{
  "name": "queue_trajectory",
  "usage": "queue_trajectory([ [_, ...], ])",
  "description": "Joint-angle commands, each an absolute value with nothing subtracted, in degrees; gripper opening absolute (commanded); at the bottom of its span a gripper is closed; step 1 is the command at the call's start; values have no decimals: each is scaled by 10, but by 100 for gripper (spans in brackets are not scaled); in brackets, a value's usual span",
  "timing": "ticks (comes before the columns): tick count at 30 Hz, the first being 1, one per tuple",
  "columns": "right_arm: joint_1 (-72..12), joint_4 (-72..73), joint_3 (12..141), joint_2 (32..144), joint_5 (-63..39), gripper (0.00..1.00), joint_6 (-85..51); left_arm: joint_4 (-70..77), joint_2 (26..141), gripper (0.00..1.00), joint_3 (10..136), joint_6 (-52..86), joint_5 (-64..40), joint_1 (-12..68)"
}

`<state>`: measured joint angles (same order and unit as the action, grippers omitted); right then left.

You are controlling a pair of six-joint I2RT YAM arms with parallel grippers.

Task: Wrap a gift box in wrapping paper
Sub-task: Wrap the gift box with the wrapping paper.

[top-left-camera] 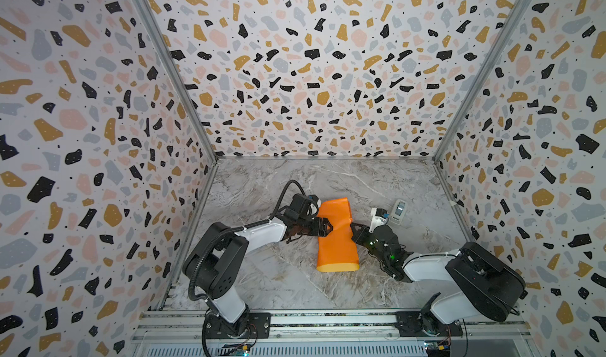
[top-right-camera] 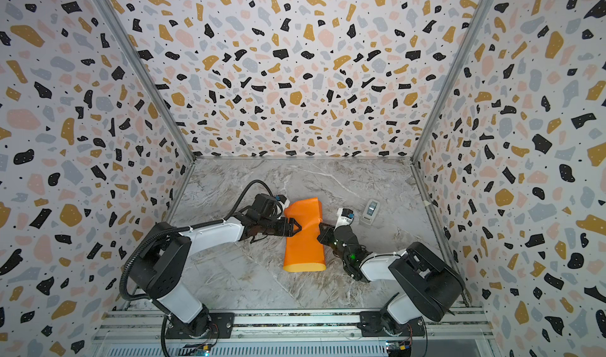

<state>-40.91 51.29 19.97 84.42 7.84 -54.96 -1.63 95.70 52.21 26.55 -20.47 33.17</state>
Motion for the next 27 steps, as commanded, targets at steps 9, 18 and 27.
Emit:
queue_trajectory([
  [9, -412, 517, 192, 847, 79, 0, -538, -82, 972, 82, 504, 253, -175, 330],
  [18, -411, 521, 191, 856, 67, 1, -546, -81, 971, 81, 503, 252, -175, 330],
  [27, -412, 517, 190, 846, 58, 7, -547, -78, 971, 81, 501, 253, -178, 330],
])
